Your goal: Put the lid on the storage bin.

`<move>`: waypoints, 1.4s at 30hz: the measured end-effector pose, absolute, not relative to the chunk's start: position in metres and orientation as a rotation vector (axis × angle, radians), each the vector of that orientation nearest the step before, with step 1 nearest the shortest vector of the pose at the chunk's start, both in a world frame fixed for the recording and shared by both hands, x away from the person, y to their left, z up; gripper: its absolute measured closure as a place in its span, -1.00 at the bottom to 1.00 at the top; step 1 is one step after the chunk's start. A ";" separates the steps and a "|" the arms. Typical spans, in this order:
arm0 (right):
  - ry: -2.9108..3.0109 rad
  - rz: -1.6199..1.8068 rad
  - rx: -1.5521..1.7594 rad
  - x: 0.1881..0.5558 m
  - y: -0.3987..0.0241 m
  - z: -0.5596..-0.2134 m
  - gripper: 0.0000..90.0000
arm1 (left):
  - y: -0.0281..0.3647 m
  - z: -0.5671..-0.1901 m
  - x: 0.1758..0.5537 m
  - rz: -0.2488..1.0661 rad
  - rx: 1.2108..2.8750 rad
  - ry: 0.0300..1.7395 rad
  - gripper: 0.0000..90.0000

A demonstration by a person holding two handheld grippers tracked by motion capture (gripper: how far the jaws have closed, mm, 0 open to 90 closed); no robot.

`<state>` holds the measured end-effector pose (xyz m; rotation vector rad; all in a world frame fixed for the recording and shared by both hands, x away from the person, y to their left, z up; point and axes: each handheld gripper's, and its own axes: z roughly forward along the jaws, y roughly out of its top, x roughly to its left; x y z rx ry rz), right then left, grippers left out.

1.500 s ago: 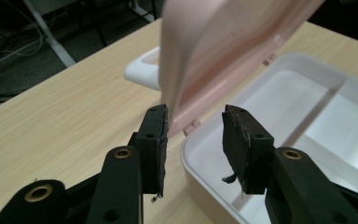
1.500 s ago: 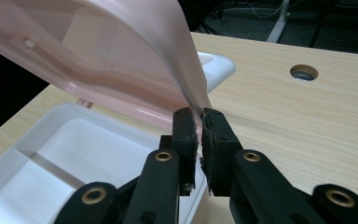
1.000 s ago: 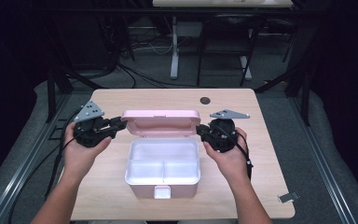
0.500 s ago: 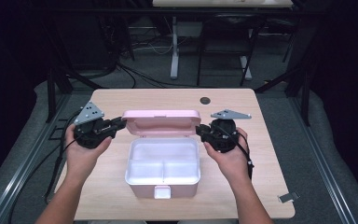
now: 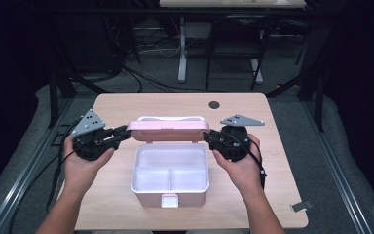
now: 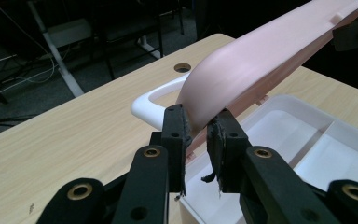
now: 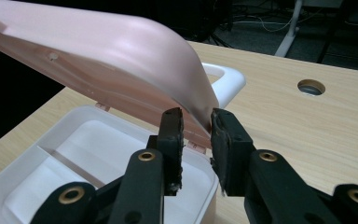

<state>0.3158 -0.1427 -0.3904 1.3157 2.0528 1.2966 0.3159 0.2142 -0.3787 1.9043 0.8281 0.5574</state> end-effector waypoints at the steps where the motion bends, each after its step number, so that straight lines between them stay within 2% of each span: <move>1: 2.060 1.297 1.312 0.315 -0.143 -0.390 0.63 | 0.214 -0.379 0.315 0.558 1.908 0.824 0.71; 22: 2.117 1.258 1.291 0.298 -0.143 -0.377 0.57 | 0.219 -0.387 0.301 0.481 1.904 0.810 0.60; 42: 2.160 1.307 1.229 0.278 -0.151 -0.392 0.55 | 0.226 -0.397 0.278 0.436 1.898 0.771 0.56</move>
